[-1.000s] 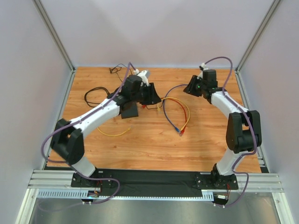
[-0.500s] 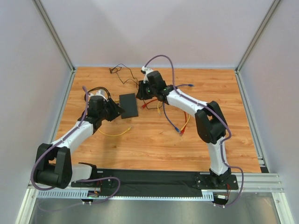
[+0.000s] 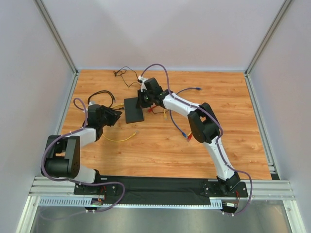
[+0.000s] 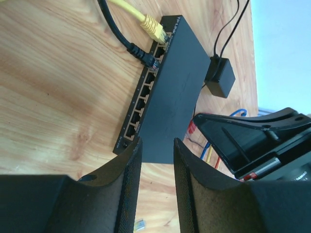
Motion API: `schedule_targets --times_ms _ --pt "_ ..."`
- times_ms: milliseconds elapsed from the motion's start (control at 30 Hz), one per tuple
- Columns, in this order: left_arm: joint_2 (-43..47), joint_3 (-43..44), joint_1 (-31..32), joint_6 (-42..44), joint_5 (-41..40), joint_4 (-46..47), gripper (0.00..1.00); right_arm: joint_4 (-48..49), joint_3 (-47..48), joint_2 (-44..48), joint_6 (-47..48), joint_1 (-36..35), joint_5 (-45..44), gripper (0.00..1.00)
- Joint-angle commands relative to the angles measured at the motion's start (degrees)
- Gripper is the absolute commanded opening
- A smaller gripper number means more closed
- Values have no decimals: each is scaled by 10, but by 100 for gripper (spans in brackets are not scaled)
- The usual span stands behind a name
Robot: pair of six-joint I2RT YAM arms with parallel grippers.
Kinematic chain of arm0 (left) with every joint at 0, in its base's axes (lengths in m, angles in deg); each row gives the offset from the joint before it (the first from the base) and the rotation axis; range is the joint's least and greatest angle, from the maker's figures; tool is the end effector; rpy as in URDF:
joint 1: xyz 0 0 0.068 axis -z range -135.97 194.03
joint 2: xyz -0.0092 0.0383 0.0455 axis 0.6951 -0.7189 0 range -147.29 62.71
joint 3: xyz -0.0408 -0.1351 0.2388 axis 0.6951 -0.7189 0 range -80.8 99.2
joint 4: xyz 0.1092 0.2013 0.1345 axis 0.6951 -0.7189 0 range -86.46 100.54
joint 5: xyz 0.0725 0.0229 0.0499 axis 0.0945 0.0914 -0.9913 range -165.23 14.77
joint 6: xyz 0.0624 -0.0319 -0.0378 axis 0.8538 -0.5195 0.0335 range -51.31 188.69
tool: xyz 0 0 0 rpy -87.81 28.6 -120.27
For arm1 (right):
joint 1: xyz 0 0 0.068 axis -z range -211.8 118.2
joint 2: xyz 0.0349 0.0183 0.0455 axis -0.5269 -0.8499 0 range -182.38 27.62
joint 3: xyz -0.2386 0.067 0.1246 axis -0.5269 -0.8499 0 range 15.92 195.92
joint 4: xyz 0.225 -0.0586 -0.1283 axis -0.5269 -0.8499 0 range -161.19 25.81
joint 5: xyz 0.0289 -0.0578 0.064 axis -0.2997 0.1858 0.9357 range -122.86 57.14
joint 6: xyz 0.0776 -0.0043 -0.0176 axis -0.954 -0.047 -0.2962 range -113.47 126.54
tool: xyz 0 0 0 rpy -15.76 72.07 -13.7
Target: Pull the plug from the switch port
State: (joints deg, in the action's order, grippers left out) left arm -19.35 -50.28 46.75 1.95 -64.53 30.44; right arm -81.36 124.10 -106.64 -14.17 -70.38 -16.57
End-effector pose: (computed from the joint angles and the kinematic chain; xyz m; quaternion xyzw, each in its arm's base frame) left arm 0.3045 -0.0271 0.1476 -0.4222 0.7612 -0.3435 0.3526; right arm 0.4256 0.3642 0.1543 -0.1967 0.8889 0.3073 0.2770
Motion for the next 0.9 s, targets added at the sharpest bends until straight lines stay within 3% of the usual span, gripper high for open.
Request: schedule_targets --times_ms 0,267,867 --pt "-14 14 -5 -23 -25 56 40 -6 64 -28 6 -6 22 8" --pt "-84 59 -23 -45 -9 38 40 -35 109 -71 1 -11 39 1" --pt "-205 125 -40 -72 42 59 38 -133 153 -108 30 -15 12 0"
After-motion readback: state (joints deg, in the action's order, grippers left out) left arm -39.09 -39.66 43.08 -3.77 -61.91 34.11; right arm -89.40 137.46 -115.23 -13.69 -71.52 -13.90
